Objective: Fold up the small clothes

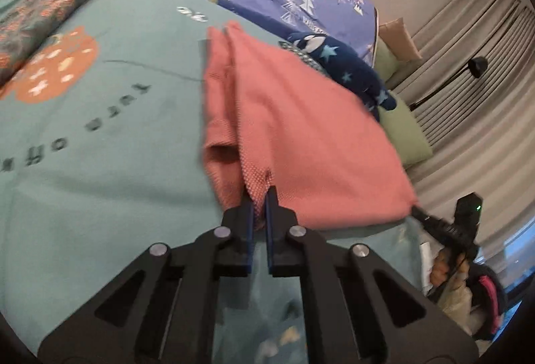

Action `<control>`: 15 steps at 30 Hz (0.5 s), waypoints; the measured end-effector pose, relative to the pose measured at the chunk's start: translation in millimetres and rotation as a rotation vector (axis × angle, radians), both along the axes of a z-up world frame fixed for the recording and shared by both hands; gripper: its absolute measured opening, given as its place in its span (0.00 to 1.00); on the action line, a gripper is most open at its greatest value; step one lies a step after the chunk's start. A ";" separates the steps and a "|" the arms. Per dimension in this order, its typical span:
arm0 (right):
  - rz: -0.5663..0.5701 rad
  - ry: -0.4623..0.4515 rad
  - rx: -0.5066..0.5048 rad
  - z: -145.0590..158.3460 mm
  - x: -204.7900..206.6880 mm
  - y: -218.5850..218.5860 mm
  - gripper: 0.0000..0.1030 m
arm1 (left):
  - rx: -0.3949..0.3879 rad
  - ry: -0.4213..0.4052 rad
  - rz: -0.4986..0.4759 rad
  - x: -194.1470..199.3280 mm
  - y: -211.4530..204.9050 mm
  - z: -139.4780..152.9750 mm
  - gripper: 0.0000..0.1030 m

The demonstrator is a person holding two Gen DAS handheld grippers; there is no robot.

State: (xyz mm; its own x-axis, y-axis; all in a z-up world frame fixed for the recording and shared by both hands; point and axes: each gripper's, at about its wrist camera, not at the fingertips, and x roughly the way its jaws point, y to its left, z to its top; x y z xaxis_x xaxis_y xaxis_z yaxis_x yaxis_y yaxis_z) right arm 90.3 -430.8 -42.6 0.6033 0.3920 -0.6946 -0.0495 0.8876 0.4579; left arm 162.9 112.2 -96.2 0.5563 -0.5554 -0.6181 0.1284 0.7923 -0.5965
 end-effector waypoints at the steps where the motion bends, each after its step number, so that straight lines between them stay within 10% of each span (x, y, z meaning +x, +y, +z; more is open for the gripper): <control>1: -0.010 0.004 0.013 -0.3 1.8 -2.6 0.07 | -0.013 0.008 0.003 -3.5 6.4 -3.0 0.07; 5: -0.139 0.031 -0.069 -3.3 -11.1 -33.9 0.04 | -0.024 0.009 0.064 -13.5 23.9 -4.0 0.05; 11: -0.077 0.043 0.138 0.4 -41.8 -46.4 0.11 | -0.042 0.018 0.058 -35.3 20.4 3.4 0.07; 15: -0.006 0.068 0.338 -7.9 -28.3 -12.5 0.31 | -0.082 0.068 -0.036 -40.8 -2.2 5.4 0.58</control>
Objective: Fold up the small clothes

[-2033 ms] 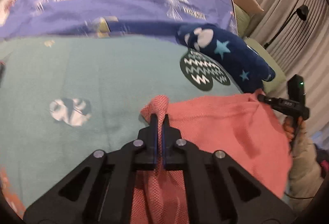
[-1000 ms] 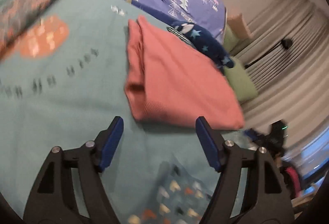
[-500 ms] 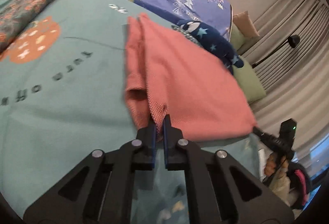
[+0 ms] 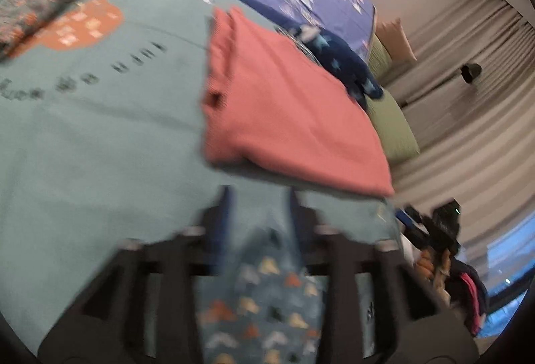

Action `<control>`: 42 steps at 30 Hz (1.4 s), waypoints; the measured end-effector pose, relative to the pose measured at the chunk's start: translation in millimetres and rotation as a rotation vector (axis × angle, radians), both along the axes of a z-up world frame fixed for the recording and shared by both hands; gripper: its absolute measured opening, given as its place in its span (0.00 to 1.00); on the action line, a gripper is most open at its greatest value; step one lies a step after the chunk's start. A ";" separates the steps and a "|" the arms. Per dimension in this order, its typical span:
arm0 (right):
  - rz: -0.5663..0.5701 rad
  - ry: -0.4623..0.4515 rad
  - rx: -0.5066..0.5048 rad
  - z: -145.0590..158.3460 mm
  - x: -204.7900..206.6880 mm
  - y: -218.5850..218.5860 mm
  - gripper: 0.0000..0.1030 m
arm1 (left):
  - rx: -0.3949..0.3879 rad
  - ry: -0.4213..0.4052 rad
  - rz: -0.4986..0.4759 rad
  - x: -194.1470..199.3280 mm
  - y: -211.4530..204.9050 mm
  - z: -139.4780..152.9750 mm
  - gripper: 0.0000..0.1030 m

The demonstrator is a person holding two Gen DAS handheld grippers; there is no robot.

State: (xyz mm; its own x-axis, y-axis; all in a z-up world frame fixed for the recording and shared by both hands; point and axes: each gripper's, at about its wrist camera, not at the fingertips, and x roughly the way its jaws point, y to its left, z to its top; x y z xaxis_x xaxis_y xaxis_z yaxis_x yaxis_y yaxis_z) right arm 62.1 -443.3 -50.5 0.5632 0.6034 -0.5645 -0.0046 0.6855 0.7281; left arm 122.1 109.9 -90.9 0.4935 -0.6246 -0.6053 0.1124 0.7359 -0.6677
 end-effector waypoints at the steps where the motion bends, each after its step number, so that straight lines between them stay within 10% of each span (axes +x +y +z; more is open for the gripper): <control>1: 0.006 0.009 0.044 -2.3 8.9 10.6 0.34 | -0.021 0.004 -0.017 0.4 -5.4 -0.8 0.61; 5: -0.037 0.079 0.223 -23.2 42.8 26.9 0.56 | -0.104 0.038 0.027 21.5 -16.3 -11.3 0.62; 7: -0.126 0.070 0.265 -25.3 52.0 23.8 0.56 | -0.169 0.043 0.114 36.7 -9.6 -16.9 0.40; 8: -0.187 0.061 0.305 -24.8 55.6 20.5 0.54 | -0.185 0.061 0.156 43.8 -5.3 -21.6 0.07; 9: -0.220 0.051 0.320 -22.7 57.7 18.9 0.25 | -0.189 0.088 0.185 48.8 -0.5 -25.8 0.05; 10: -0.232 0.044 0.299 -18.1 61.2 19.6 0.01 | -0.193 0.090 0.204 48.8 2.3 -26.2 0.05; 17: -0.270 0.003 -0.004 21.4 25.8 9.2 0.06 | -0.116 0.022 0.170 17.2 8.0 -12.3 0.05; 20: -0.278 0.022 -0.024 18.9 10.1 0.4 0.11 | -0.120 0.036 0.201 9.4 14.6 -14.7 0.08; 24: -0.200 0.050 0.084 4.5 5.8 3.1 0.45 | -0.146 0.064 0.191 0.7 16.6 -18.3 0.45; 27: -0.151 0.074 0.093 -7.0 12.1 17.9 0.50 | -0.148 0.057 0.169 8.8 4.5 -15.1 0.53; 31: -0.142 0.066 0.112 -17.1 42.6 35.2 0.51 | -0.176 0.062 0.193 37.2 -4.2 -20.3 0.48; 33: -0.183 0.062 0.105 -17.9 58.1 39.1 0.37 | -0.185 0.075 0.211 50.6 -5.5 -24.7 0.05; 35: -0.204 0.093 0.064 -17.0 68.1 43.0 0.03 | -0.215 0.095 0.230 51.2 -2.8 -28.0 0.05; 42: -0.183 0.019 0.050 16.2 30.7 46.7 0.03 | -0.156 -0.027 0.131 -1.8 0.3 11.1 0.05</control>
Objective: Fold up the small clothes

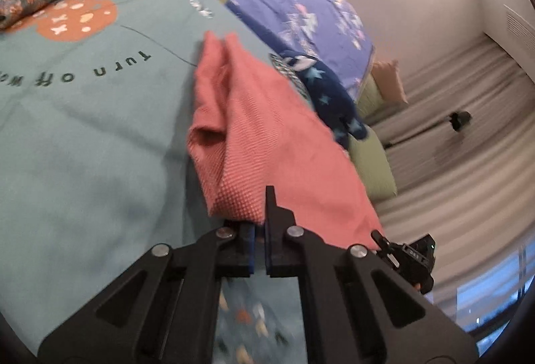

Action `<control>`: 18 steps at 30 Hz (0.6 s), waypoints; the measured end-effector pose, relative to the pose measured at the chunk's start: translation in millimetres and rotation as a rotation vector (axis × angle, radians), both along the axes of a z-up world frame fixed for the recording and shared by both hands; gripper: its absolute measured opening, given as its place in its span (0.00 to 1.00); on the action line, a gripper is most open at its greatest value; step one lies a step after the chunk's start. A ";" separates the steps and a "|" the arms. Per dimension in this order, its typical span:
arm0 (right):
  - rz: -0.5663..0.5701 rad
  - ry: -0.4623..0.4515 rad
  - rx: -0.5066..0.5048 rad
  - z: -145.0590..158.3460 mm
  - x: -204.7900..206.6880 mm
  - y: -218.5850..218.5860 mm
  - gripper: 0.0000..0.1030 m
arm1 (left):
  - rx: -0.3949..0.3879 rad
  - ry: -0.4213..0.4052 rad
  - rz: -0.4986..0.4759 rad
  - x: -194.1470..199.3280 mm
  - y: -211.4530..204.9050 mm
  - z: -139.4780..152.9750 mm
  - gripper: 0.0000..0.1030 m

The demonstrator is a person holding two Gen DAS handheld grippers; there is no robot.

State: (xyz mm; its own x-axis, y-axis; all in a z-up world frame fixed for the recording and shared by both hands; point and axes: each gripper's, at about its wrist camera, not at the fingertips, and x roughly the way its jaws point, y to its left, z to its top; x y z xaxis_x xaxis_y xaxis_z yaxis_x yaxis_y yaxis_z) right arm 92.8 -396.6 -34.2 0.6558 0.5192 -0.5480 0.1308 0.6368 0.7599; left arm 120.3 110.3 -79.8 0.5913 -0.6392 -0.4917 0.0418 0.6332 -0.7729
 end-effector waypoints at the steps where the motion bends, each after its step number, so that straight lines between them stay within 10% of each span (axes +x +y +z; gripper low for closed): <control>1: 0.004 -0.002 -0.008 4.1 -8.5 1.1 0.03 | 0.008 -0.009 -0.011 -10.2 0.9 4.3 0.05; 12: 0.065 0.216 -0.143 -25.8 -140.7 -8.2 0.04 | 0.164 0.163 -0.052 -132.1 24.4 -24.9 0.05; 16: -0.065 0.166 -0.287 1.1 -145.1 -24.5 0.20 | 0.334 0.013 0.067 -125.6 44.3 13.6 0.14; 18: -0.088 0.105 -0.344 16.5 -132.2 -21.0 0.30 | 0.354 -0.062 0.048 -105.7 38.4 29.5 0.36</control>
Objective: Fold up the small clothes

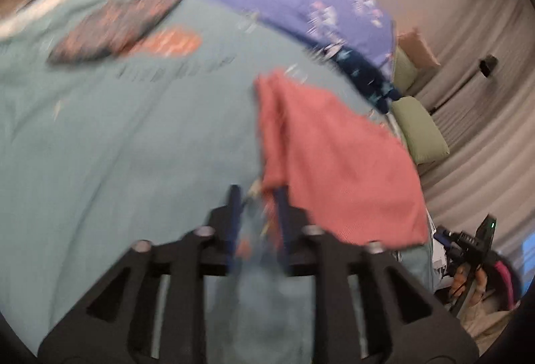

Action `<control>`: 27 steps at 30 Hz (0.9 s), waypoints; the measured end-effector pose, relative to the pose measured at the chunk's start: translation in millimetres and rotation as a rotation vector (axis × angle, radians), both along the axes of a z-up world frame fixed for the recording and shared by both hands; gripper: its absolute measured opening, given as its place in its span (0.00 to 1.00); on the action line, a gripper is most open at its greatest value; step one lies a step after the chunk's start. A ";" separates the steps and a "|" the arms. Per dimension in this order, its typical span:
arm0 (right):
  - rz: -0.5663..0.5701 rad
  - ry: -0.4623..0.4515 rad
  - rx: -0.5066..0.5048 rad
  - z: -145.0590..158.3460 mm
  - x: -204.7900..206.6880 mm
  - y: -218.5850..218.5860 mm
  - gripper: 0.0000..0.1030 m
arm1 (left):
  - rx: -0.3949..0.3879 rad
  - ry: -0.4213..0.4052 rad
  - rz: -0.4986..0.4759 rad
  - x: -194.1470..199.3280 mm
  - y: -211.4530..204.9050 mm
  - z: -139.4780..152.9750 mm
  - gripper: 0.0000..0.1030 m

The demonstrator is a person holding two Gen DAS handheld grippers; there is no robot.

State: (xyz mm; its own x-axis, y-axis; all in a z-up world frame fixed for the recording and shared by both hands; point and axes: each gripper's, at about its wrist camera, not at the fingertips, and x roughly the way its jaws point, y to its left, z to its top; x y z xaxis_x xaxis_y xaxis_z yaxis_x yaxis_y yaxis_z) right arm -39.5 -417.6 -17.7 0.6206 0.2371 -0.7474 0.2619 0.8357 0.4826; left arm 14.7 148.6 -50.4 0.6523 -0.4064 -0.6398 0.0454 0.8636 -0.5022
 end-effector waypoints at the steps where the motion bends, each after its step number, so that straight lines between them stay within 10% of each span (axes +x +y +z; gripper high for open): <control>1: 0.012 -0.017 -0.007 4.4 7.6 3.7 0.32 | -0.004 -0.016 -0.017 10.2 -4.7 3.8 0.39; 6: 0.113 -0.069 -0.043 14.3 63.4 41.9 0.48 | 0.016 0.000 -0.087 73.8 -42.2 -4.2 0.44; 10: 0.152 0.031 -0.166 -10.8 94.1 65.3 0.50 | 0.203 0.073 -0.058 84.9 -52.6 -39.4 0.30; 18: -0.021 0.019 -0.380 -2.6 90.6 47.8 0.50 | 0.142 0.042 0.055 66.7 -21.4 -21.0 0.26; 27: 0.300 -0.115 -0.132 14.0 156.1 97.8 0.46 | 0.021 -0.110 -0.236 113.2 -100.6 13.8 0.27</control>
